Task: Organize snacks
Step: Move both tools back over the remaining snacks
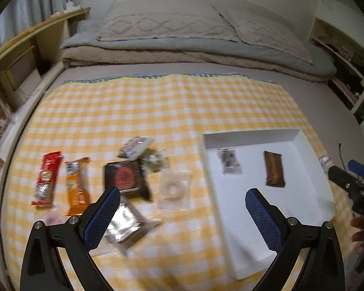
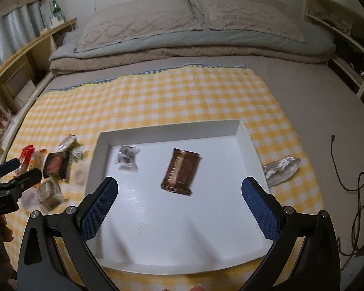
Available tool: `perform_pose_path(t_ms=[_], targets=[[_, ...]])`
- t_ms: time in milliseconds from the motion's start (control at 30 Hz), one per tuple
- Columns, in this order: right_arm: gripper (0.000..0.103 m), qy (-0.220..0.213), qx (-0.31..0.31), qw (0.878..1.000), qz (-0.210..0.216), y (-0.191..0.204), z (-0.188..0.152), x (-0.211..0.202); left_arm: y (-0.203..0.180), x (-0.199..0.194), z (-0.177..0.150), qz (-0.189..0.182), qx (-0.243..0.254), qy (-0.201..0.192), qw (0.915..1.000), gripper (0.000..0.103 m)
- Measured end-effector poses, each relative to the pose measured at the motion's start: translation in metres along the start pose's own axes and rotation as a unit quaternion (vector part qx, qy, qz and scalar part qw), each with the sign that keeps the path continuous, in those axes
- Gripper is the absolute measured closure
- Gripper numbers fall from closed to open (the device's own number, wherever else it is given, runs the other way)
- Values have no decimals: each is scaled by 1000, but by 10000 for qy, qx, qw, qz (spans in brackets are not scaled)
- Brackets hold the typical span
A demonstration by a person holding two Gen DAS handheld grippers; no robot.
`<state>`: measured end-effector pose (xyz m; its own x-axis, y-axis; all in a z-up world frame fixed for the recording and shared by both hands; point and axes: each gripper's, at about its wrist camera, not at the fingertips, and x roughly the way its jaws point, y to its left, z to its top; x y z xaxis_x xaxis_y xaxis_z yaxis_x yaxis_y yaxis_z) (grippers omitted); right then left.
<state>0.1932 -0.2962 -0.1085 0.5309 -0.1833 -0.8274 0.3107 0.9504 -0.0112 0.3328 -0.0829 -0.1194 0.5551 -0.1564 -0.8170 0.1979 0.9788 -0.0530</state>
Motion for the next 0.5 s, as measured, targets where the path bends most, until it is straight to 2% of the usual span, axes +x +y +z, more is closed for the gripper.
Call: perform_pose_path(t_ms=[200, 500], targets=[[0, -49, -175, 9997, 161, 29, -2, -4, 39, -32, -19, 320, -130, -67, 9994, 0], [0, -46, -446, 9973, 573, 89, -2, -1, 93, -67, -37, 552, -515, -193, 9970, 0]])
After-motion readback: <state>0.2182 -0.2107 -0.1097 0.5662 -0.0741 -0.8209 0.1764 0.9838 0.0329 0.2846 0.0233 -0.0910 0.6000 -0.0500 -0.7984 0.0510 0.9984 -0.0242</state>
